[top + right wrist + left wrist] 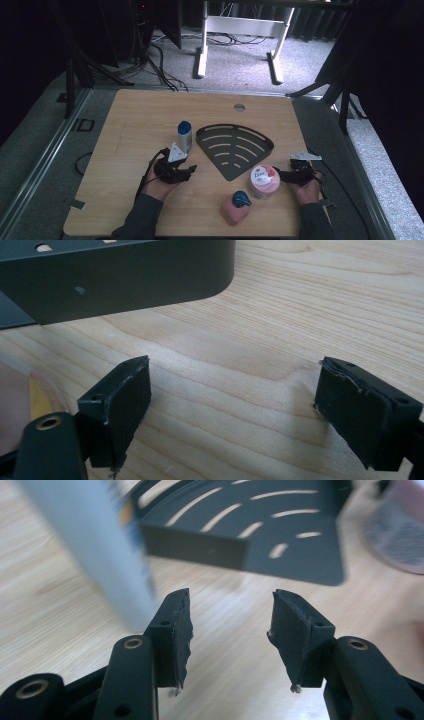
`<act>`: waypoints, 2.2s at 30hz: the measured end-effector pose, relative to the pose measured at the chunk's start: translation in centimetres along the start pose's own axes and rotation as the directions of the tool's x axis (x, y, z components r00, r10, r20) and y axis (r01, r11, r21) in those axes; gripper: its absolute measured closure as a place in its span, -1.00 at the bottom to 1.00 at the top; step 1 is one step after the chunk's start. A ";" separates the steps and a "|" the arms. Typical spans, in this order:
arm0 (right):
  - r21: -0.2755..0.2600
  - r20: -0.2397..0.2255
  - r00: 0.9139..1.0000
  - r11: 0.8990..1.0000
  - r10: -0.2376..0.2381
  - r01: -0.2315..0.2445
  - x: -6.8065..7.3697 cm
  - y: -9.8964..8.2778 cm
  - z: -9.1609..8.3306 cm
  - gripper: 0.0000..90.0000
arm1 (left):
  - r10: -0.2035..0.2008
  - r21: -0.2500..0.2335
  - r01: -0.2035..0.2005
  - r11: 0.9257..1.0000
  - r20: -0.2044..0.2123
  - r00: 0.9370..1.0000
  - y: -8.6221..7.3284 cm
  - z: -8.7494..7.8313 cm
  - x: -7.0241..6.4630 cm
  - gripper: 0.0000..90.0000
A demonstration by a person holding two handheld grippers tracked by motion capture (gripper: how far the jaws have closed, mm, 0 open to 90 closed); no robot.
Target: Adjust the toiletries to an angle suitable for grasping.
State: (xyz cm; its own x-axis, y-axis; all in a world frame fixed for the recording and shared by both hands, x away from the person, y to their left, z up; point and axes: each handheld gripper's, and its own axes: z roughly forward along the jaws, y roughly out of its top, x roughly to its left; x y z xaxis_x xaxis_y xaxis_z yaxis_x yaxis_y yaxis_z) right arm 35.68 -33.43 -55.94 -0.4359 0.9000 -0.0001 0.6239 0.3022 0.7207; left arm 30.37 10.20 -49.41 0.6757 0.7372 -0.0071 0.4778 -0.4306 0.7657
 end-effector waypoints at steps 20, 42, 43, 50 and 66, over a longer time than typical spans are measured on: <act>0.000 0.000 1.000 1.000 0.000 0.000 0.0 0.0 0.0 -0.68 | 0.150 -0.069 -0.138 0.988 0.243 0.958 2.4 -2.6 -5.5 0.53; 0.000 0.000 1.000 1.000 0.000 0.000 0.0 0.0 0.0 -0.68 | 0.321 -0.136 -0.291 0.947 0.428 0.845 3.7 -3.8 -11.3 0.84; 0.000 0.000 1.000 1.000 0.000 0.000 0.0 0.0 0.0 -0.68 | 0.324 -0.135 -0.295 0.946 0.435 0.840 3.7 -3.8 -11.5 0.84; 0.000 0.000 1.000 1.000 0.000 0.000 0.0 0.0 0.0 -0.68 | 0.341 -0.133 -0.317 0.939 0.476 0.811 3.6 -3.3 -12.6 0.86; 0.000 0.000 1.000 1.000 0.000 0.000 0.0 0.0 0.0 -0.68 | 0.330 -0.115 -0.317 0.941 0.509 0.795 3.1 -0.9 -14.3 0.95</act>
State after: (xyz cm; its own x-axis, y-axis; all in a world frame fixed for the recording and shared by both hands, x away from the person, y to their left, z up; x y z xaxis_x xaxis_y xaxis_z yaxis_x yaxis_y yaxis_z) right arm 35.69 -33.43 -55.94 -0.4361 0.8999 0.0002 0.6240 0.3022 0.7207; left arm 21.66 -1.20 -46.34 0.9807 0.1785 -0.0804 0.1708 -0.5795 0.7969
